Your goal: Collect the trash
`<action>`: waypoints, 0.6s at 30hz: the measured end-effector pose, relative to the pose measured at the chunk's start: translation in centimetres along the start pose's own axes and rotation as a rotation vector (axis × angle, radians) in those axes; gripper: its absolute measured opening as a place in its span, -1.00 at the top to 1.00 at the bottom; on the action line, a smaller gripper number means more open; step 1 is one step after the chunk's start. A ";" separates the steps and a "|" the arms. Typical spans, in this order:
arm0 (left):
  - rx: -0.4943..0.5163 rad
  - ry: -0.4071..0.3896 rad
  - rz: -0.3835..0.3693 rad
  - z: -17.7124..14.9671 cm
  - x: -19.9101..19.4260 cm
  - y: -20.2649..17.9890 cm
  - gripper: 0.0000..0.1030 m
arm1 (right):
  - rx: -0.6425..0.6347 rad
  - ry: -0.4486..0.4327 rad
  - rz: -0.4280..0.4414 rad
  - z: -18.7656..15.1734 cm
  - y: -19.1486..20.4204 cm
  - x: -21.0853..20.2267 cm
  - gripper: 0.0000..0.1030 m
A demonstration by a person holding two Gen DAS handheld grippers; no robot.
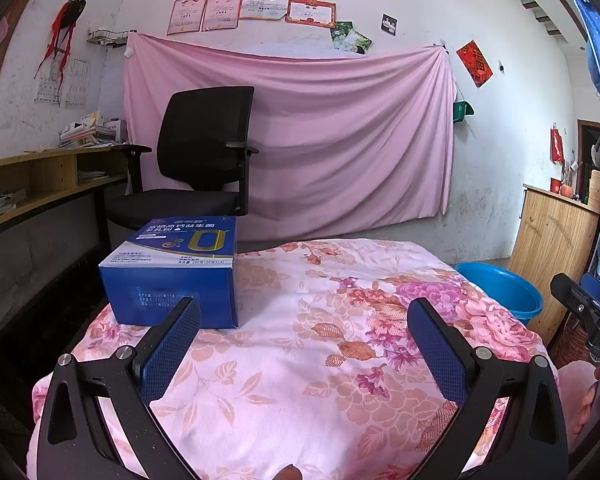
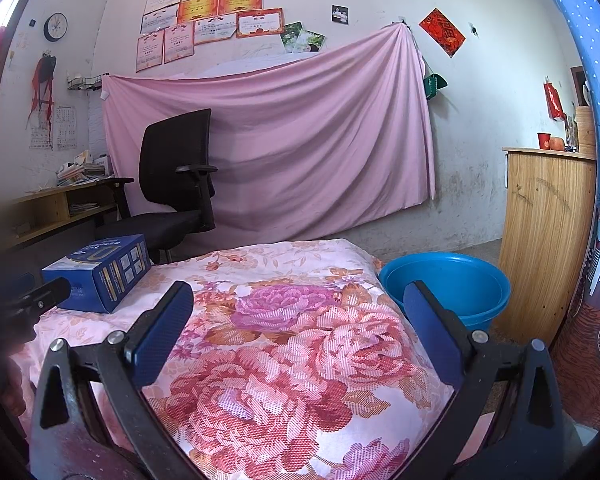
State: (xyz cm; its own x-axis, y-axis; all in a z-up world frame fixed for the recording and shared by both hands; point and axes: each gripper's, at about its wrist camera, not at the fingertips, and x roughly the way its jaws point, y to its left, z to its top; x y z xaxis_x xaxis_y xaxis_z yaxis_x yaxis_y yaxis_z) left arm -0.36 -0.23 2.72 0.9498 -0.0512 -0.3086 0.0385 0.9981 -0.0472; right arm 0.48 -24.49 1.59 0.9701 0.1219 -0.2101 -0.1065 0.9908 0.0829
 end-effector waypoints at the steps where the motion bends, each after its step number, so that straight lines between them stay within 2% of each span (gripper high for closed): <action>1: 0.000 -0.001 0.001 0.0 0.0 0.0 -0.96 | 0.000 0.000 0.001 0.0 0.0 0.0 -1.00; 18: -0.001 -0.002 0.002 0.0 0.0 0.1 -0.96 | 0.002 0.000 0.000 0.0 0.1 0.0 -1.00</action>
State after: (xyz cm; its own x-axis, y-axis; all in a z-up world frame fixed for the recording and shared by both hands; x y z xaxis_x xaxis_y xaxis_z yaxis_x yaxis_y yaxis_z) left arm -0.33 -0.17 2.70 0.9504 -0.0496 -0.3070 0.0365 0.9982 -0.0481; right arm 0.46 -24.39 1.62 0.9700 0.1222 -0.2100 -0.1064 0.9907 0.0854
